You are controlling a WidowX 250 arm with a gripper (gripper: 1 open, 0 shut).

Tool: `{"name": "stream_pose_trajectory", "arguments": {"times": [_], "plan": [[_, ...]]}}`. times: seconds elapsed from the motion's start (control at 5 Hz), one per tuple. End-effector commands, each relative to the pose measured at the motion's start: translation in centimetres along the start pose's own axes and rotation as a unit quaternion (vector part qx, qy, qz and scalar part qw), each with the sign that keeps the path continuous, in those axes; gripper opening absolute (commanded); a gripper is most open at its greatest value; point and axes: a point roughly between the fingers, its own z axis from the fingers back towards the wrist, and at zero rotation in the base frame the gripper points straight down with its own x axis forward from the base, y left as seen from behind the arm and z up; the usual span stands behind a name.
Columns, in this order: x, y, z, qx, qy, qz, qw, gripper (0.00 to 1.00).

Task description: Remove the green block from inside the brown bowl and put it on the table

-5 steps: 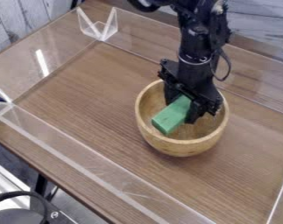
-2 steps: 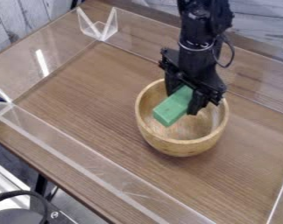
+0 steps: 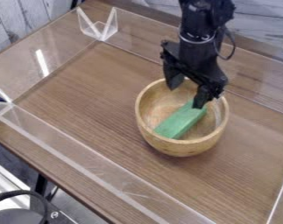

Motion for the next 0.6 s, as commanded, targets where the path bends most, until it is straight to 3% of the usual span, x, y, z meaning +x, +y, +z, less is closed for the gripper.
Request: {"name": "stream_pose_trajectory", "arguments": {"times": [0.0,0.2,0.4], "plan": [[1.7,0.3,0.8,0.002,-0.022,0.001,0.9998,1.00],[2.1,0.3,0.3,0.000,-0.016,-0.002,0.9999,1.00],[2.6,0.5,-0.3,0.002,0.006,0.003,1.0000,1.00]]}}
